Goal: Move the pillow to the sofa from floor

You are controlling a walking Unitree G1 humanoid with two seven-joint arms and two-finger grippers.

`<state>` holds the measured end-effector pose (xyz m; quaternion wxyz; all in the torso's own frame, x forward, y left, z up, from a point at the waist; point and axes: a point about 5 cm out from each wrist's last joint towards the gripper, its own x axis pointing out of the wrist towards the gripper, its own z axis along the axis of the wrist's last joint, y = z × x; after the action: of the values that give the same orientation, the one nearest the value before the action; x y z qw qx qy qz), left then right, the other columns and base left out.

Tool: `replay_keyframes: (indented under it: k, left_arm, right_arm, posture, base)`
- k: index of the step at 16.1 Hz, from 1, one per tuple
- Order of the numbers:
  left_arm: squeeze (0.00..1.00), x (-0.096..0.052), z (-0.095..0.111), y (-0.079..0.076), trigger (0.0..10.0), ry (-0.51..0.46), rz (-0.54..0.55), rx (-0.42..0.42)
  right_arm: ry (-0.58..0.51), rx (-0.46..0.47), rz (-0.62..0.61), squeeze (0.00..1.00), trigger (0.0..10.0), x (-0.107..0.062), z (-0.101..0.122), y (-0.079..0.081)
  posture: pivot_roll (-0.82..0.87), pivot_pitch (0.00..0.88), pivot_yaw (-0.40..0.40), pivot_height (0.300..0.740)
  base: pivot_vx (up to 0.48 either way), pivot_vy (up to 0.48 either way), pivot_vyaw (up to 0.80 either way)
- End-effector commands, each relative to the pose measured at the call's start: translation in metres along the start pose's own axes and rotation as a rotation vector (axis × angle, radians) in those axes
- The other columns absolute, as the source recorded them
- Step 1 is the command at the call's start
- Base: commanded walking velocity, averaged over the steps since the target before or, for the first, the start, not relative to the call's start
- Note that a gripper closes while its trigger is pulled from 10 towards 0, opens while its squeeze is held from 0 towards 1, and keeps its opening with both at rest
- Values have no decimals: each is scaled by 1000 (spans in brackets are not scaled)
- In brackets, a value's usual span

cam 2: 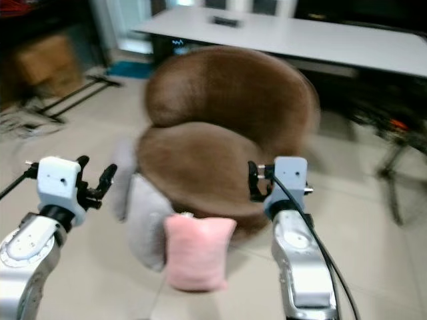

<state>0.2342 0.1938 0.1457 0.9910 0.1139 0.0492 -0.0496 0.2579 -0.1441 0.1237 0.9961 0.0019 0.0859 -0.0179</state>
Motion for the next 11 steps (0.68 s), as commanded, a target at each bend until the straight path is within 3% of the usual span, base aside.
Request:
replay_keyframes:
  k: [1, 8, 11]
  left_arm:
    - [0, 2, 3, 0, 10000, -9, -3, 0]
    - [0, 2, 3, -1, 10000, -8, -8, 5]
    - [0, 3, 4, 0, 10000, -12, -5, 6]
  right_arm:
    - [-19, -21, -8, 0, 10000, 1, 2, -3]
    - [-23, -13, -4, 0, 10000, 1, 2, -1]
    - [-15, 43, 23, 0, 10000, 1, 2, 2]
  posture:
    - [63, 0, -6, 740]
    - [63, 0, -6, 740]
    - [64, 0, -2, 740]
  base:
    - [330, 0, 0]
    - [330, 0, 0]
    - [330, 0, 0]
